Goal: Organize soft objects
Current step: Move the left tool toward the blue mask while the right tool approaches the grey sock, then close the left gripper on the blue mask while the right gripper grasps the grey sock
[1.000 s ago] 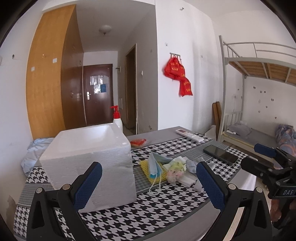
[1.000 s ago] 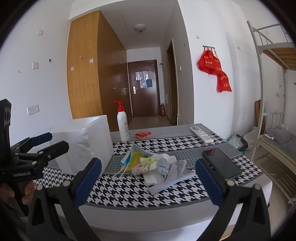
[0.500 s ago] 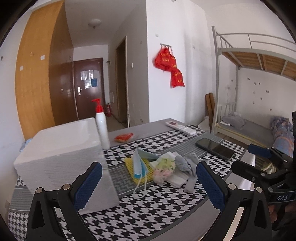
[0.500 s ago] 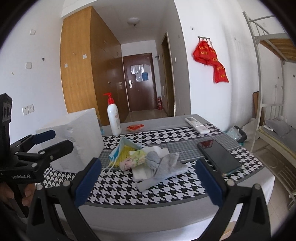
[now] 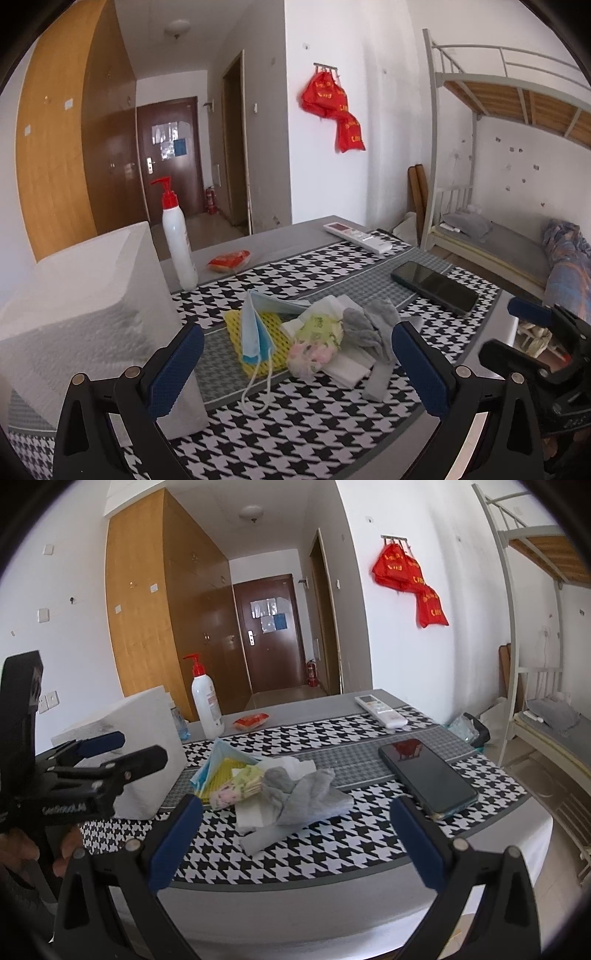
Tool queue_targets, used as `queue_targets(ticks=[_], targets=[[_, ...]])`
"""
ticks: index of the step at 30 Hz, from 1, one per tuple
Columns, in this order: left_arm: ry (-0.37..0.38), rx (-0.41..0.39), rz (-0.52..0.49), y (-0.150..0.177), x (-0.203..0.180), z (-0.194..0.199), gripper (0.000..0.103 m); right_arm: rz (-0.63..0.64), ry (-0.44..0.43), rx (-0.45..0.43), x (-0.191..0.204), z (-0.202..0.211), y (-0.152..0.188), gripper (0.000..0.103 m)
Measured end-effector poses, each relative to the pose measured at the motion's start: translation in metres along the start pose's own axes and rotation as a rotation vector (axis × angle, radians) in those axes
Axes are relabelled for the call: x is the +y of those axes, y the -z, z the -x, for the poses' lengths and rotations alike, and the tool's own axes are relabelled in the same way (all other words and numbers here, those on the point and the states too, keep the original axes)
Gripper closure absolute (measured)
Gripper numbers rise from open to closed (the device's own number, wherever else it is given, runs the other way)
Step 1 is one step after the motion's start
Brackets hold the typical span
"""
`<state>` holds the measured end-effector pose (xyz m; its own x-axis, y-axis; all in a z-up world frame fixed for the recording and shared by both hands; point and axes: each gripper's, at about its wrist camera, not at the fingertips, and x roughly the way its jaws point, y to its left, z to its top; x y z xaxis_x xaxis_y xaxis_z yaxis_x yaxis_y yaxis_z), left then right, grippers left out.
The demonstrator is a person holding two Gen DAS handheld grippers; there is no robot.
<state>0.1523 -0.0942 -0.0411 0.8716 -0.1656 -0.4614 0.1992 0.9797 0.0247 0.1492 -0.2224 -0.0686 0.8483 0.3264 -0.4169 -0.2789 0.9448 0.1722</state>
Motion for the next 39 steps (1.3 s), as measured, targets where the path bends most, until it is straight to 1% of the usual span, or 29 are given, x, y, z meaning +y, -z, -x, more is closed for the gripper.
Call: queue_targets(ticks=[6, 9, 13, 15, 18, 20, 23, 27, 35, 37, 39], targets=[[0.000, 0.032, 0.002, -0.009, -0.004, -0.020, 0.002, -0.006, -0.015, 0.016, -0.006, -0.009, 0.001, 0.001], [-0.021, 0.042, 0.007, -0.013, -0.006, -0.030, 0.002, -0.010, -0.025, 0.025, -0.009, -0.013, 0.000, 0.001], [-0.021, 0.071, 0.020, -0.016, -0.005, -0.043, 0.003, -0.008, -0.031, 0.032, -0.012, -0.017, -0.001, 0.001], [-0.034, 0.080, 0.008, -0.016, -0.007, -0.049, 0.007, -0.005, -0.033, 0.038, -0.014, -0.020, -0.002, 0.001], [-0.039, 0.097, 0.020, -0.017, -0.006, -0.058, 0.007, -0.001, -0.029, 0.057, -0.017, -0.028, -0.003, 0.001], [-0.048, 0.110, 0.019, -0.017, -0.006, -0.065, 0.011, 0.002, -0.037, 0.067, -0.017, -0.032, -0.004, 0.001], [-0.065, 0.126, 0.027, -0.016, -0.004, -0.072, 0.011, 0.012, -0.048, 0.077, -0.017, -0.040, -0.006, 0.001], [-0.089, 0.144, 0.035, -0.016, -0.001, -0.081, 0.016, 0.021, -0.062, 0.098, -0.016, -0.052, -0.008, 0.001], [-0.131, 0.180, 0.063, -0.015, 0.009, -0.099, 0.016, 0.046, -0.075, 0.138, -0.014, -0.071, -0.012, 0.001], [-0.142, 0.190, 0.061, -0.015, 0.010, -0.103, 0.018, 0.055, -0.076, 0.149, -0.014, -0.076, -0.013, 0.001], [-0.145, 0.201, 0.060, -0.014, 0.011, -0.107, 0.023, 0.059, -0.079, 0.161, -0.013, -0.080, -0.013, 0.003]])
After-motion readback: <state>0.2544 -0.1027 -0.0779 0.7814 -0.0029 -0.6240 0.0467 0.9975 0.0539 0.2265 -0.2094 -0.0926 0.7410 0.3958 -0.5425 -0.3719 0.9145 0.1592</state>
